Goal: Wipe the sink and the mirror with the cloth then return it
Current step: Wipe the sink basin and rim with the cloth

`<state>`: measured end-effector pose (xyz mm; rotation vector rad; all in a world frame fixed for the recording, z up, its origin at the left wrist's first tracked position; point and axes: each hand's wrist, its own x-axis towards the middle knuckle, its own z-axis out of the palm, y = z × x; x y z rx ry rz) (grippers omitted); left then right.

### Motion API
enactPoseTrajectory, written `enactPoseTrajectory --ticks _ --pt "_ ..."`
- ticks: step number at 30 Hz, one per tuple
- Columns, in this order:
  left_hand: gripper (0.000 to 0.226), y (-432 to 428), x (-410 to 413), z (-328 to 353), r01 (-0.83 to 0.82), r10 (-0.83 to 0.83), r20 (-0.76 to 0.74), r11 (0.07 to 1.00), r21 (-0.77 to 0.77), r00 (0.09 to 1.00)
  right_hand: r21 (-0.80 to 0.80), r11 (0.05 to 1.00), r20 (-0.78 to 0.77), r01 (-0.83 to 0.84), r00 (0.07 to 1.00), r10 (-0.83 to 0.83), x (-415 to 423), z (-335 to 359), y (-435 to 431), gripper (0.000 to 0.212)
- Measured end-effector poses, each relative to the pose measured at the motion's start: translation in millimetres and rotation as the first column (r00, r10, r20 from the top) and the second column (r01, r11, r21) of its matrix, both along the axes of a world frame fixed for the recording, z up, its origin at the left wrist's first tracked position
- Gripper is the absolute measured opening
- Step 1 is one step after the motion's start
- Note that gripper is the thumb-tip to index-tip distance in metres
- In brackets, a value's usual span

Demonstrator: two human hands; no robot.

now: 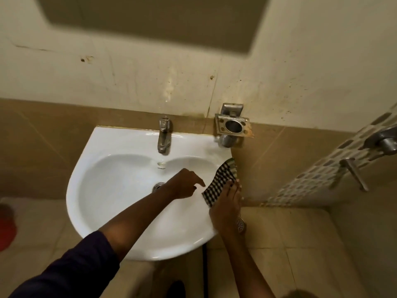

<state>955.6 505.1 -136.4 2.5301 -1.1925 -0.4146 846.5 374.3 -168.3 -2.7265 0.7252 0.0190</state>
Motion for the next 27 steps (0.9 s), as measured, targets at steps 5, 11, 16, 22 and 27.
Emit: enactPoseTrajectory --ticks 5,11,16,22,27 --pt "0.044 36 8 9 -0.103 0.133 0.305 0.988 -0.112 0.943 0.031 0.999 -0.008 0.044 0.999 -0.043 59 1 -36 0.086" --pt "0.057 101 6 16 -0.294 0.341 0.454 0.940 -0.175 0.823 -0.026 0.996 0.162 0.083 0.984 -0.077 139 1 -33 0.068" --pt "0.047 143 6 19 -0.425 0.496 0.458 0.868 -0.255 0.738 -0.081 0.994 0.248 0.074 0.967 -0.052 178 -8 7 0.067" --pt "0.045 155 13 13 -0.510 0.569 0.411 0.822 -0.255 0.712 -0.040 0.935 0.387 -0.352 0.857 0.340 188 -16 87 0.039" --pt "0.043 158 9 19 -0.525 0.597 0.368 0.802 -0.284 0.713 -0.095 0.946 0.390 -0.309 0.863 0.321 183 -25 71 0.045"
